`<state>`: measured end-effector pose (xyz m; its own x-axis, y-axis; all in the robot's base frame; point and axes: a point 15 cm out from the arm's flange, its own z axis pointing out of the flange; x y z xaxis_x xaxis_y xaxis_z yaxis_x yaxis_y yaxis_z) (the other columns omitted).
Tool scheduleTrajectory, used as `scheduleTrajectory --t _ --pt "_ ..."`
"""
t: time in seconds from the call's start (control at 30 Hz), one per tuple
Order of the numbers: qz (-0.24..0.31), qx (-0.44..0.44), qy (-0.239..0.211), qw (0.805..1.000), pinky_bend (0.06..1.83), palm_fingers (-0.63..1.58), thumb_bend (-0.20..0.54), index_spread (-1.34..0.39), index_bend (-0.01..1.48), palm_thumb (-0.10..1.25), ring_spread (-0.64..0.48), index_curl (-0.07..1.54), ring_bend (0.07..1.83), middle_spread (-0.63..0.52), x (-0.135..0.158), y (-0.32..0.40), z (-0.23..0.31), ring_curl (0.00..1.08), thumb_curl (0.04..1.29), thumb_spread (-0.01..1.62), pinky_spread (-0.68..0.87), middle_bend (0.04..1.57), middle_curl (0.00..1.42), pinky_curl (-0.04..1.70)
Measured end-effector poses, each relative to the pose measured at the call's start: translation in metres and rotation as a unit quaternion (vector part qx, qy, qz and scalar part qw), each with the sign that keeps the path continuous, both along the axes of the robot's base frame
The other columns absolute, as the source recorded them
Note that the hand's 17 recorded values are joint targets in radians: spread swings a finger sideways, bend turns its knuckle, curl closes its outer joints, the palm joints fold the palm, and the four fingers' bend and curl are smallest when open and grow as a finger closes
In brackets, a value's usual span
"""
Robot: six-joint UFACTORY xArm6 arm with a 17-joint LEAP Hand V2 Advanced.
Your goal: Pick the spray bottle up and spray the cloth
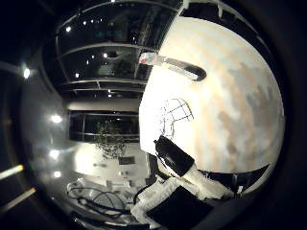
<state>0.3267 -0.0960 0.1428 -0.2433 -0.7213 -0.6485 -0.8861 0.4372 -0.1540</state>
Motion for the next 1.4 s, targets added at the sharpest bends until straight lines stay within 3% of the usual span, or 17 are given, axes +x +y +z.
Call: scheduleTrajectory --t 0.23,0.4,0.67,1.4 --pt "0.002 0.030 -0.034 0.999 0.59 0.07 -0.023 -0.21 0.15 0.46 0.20 0.27 0.50 0.13 0.014 0.006 -0.016 0.24 0.30 1.11 0.38 0.33 0.36 0.25" --pt "-0.010 0.055 -0.086 0.995 0.56 0.07 -0.021 -0.19 0.15 0.46 0.20 0.27 0.49 0.13 0.045 0.009 -0.018 0.24 0.30 1.10 0.38 0.32 0.35 0.25" --pt "-0.035 0.128 -0.119 0.984 0.52 0.10 -0.021 -0.18 0.15 0.47 0.19 0.27 0.49 0.13 0.086 0.020 -0.021 0.25 0.30 1.11 0.37 0.30 0.35 0.26" --pt "-0.008 0.190 -0.107 0.976 0.48 0.11 -0.021 -0.18 0.15 0.49 0.20 0.27 0.46 0.13 0.142 0.069 -0.043 0.26 0.30 1.09 0.38 0.27 0.35 0.28"
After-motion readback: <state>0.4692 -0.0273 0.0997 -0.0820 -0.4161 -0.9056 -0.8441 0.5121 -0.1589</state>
